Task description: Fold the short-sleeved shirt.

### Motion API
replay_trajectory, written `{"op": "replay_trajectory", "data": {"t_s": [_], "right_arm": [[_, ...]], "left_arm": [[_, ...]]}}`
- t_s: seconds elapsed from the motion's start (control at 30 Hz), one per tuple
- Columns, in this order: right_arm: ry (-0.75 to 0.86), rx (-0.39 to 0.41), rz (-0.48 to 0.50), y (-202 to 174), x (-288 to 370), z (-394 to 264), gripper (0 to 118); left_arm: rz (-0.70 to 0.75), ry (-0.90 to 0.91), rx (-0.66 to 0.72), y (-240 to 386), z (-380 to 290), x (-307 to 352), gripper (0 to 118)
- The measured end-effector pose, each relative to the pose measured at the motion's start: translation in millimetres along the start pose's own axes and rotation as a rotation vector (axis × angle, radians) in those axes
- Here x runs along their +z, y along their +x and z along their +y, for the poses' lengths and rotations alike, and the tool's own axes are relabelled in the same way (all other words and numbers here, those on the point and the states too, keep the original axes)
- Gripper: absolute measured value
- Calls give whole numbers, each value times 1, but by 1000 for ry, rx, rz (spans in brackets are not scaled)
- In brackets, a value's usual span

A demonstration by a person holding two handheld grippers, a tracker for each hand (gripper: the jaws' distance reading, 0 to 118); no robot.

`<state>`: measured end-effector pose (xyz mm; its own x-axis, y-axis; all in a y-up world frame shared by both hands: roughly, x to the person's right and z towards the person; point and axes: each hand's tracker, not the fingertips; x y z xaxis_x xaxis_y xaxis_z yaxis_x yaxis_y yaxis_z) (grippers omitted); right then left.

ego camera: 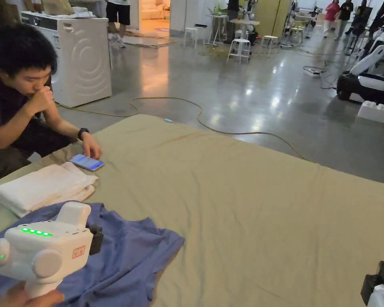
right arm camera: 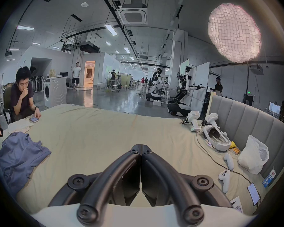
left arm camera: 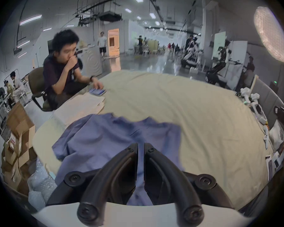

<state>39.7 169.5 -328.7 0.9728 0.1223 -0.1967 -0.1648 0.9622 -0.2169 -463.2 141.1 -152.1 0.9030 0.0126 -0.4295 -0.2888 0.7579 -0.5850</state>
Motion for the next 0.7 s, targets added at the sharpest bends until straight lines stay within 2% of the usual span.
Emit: {"op": "replay_trajectory", "data": {"t_s": [0.03,0.07,0.1,0.13,0.17,0.3,0.4,0.5,0.63,0.7], "right_arm": [[-7,2,3,-2,-1,-1,0],[-12,2,5,-4,-2,-3,0],[-20,2,9,-5,-3,-4,0],[-28,1,14,-8,-4,-5,0],[-35,1,16,-10,-5,-6,0],[-58,25,24,-15,-9,-11,0],[-76,32,25,-17,-10,-15,0],[-99,31,23,-18,-12,-20,0],[-122,37,25,-19,-13,-25,0],[-129,45,24,-19,-13,-26,0]], "left_arm": [[7,-21,29,-14,-3,-6,11],[0,-55,62,-24,-5,-12,19],[-22,-82,91,-28,-6,-9,33],[-46,-109,123,-36,-8,-14,58],[-57,-135,146,-42,-10,-19,72],[-63,-205,120,-42,-18,-32,74],[-118,-263,116,-31,-27,-43,74],[-133,-353,96,-19,-39,-74,74],[-72,-480,78,-10,-59,-119,74],[-8,-405,6,0,-58,-115,72]]}}
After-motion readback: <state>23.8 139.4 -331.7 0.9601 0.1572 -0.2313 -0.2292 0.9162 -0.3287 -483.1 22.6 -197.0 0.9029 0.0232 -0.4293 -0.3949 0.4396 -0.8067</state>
